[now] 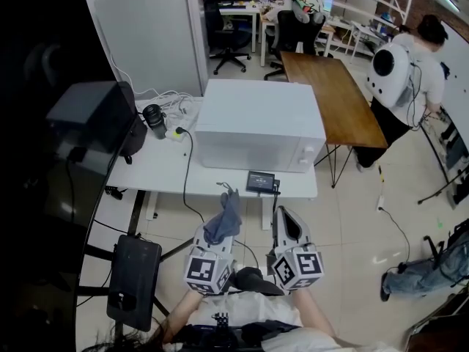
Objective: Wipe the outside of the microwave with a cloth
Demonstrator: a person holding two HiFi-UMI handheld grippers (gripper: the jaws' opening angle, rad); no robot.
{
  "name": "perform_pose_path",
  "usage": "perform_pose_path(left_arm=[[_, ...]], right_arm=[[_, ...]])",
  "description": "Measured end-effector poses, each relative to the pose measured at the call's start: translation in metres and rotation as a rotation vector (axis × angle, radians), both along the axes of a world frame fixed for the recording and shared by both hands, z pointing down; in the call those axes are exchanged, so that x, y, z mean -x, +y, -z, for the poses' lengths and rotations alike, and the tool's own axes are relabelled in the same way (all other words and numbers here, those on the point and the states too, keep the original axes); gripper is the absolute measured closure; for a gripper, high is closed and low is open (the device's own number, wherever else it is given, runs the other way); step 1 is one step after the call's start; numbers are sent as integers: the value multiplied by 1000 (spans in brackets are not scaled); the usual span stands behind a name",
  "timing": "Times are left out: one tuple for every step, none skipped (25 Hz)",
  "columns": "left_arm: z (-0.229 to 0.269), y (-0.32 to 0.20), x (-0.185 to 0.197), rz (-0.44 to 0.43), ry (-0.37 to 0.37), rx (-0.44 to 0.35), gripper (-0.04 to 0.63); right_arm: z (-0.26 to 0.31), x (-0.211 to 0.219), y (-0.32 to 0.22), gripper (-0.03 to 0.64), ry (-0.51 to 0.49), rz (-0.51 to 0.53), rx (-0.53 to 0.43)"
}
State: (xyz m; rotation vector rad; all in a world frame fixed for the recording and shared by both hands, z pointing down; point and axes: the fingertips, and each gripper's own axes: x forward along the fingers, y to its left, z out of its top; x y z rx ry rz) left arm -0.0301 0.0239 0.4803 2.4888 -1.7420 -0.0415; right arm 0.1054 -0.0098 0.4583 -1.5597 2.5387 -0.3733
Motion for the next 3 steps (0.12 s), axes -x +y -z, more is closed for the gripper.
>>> perform_pose_path(left_arm=[[2, 1, -1, 0, 5, 4, 543], [2, 2, -2, 0, 8, 8, 543], [3, 2, -3, 0, 10, 11, 543]], right_arm=[[0, -1, 0, 601, -1, -1, -2], [-1, -1, 1, 601, -1, -1, -4], [-1, -2, 1, 601, -2, -2, -6]])
